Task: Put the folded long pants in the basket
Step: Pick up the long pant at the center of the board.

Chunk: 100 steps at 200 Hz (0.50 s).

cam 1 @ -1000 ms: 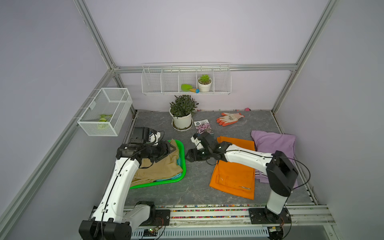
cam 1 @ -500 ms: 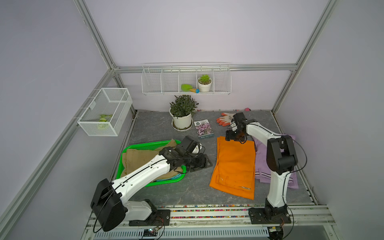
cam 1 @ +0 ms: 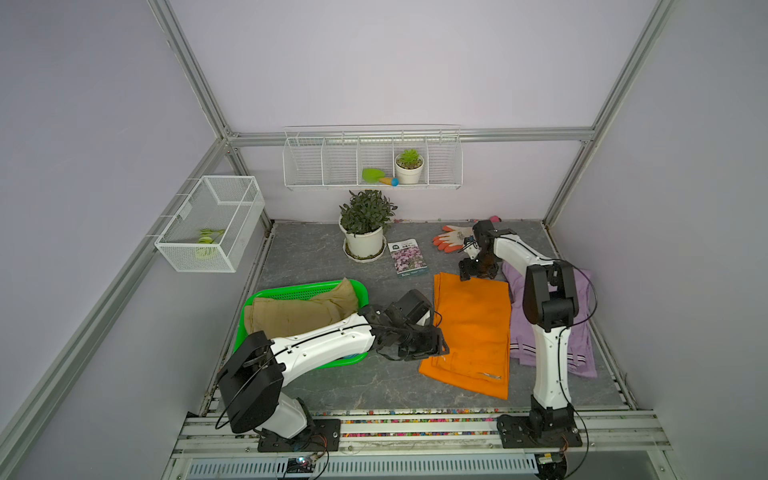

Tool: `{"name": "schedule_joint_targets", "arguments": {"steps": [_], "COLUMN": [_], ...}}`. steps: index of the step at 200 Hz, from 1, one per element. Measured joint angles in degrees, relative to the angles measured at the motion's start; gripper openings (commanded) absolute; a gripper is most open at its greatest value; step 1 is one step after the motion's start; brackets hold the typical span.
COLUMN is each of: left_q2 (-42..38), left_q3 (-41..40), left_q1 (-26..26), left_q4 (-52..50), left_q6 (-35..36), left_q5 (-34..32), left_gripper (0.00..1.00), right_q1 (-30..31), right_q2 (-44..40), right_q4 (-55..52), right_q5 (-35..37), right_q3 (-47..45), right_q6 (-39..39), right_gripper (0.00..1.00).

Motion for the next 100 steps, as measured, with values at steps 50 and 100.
{"name": "schedule_joint_targets", "arguments": {"steps": [50,100], "left_q2": [1.4,2.0], "left_q3": [-0.3,0.7], "left_q1": [-0.1,-0.1], "left_q4": [-0.5,-1.4], "left_q6": [-0.2,-0.3], "left_q5": [-0.3,-1.3], "left_gripper": [0.66,0.7], "right_q1": [-1.3,-2.1], "right_q2": [1.3,2.1], "right_q4": [-3.9,-3.3], "right_q5": [-5.2,-10.4], "right_q3": [1.9,3.0], "right_q6": [-3.4,3.0], "right_gripper": [0.32,0.0]}}
